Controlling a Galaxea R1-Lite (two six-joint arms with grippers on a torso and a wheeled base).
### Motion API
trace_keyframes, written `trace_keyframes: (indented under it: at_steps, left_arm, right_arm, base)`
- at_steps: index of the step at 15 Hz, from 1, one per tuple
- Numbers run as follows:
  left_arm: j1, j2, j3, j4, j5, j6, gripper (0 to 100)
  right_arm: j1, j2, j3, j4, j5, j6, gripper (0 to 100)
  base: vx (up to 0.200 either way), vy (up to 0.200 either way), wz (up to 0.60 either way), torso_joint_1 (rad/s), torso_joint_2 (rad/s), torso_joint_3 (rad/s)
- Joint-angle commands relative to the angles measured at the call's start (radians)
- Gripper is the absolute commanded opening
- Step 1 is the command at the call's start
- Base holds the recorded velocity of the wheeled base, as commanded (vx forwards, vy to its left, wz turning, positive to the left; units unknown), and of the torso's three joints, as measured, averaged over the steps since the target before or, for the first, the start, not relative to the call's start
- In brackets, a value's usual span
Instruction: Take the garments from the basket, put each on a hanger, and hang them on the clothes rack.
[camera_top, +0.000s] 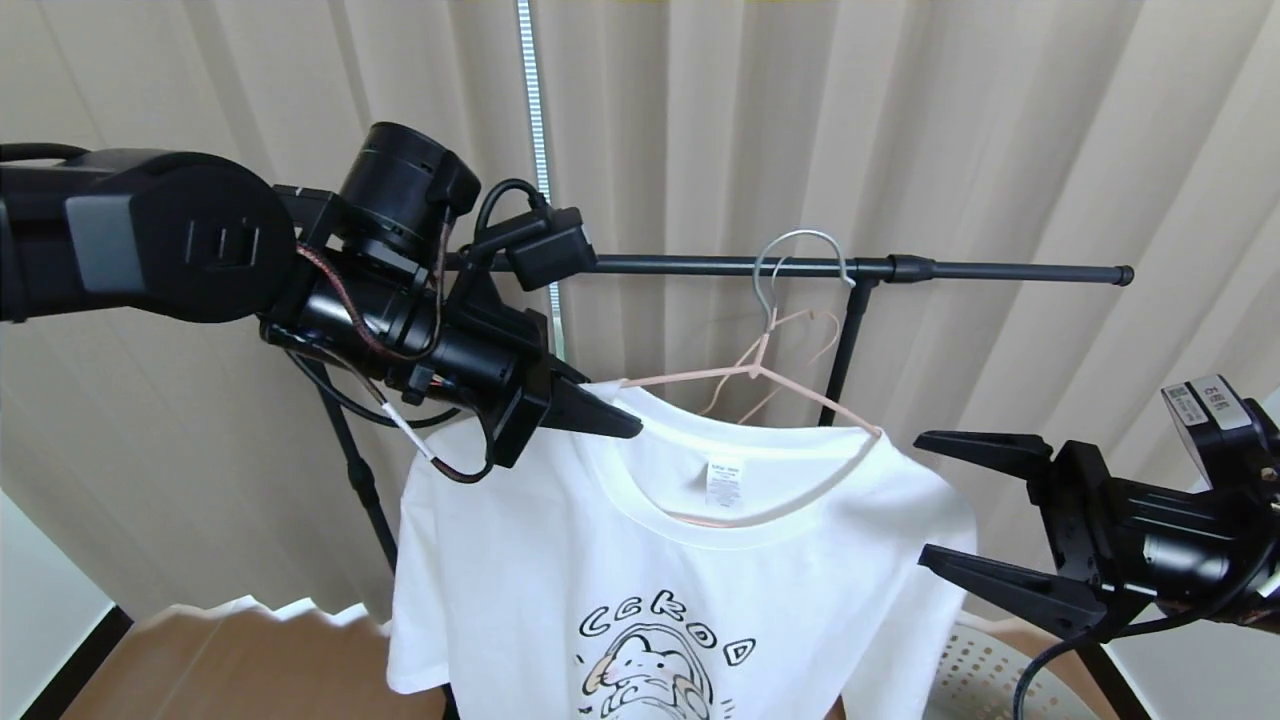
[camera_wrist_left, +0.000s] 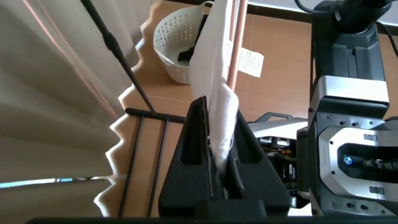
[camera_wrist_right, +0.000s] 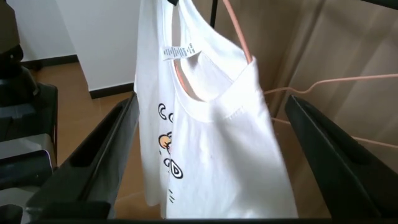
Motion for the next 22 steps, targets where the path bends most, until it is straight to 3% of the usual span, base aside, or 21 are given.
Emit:
trace_keyframes:
  at_steps: [1, 10, 18, 19, 22]
  left_arm:
    - [0.039, -0.065, 0.061, -0.042, 0.000, -0.014, 0]
    - [0.102, -0.262, 0.295, -0.187, 0.000, -0.043, 0]
    - [0.117, -0.329, 0.353, -0.229, 0.000, -0.109, 0]
    - [0.116, -0.335, 0.354, -0.229, 0.000, -0.113, 0]
    - [0.119, -0.360, 0.367, -0.229, 0.000, -0.113, 0]
  right_arm:
    - [-0.016, 0.033, -0.011, -0.001, 0.000, -0.002, 100]
    - [-0.045, 0.175, -0.063, -0.002, -0.044, -0.008, 100]
    - [-0.043, 0.329, -0.093, -0.005, -0.070, -0.049, 100]
    - [-0.043, 0.338, -0.101, -0.005, -0.083, -0.049, 0]
    - [-0.043, 0.338, -0.115, -0.005, -0.095, -0.046, 0]
  base:
    - [0.000, 0.000, 0.00, 0.000, 0.00, 0.000]
    - [0.000, 0.000, 0.00, 0.000, 0.00, 0.000]
    - [0.000, 0.000, 0.00, 0.000, 0.00, 0.000]
    - [0.000, 0.000, 0.00, 0.000, 0.00, 0.000]
    - [0.000, 0.000, 0.00, 0.000, 0.00, 0.000]
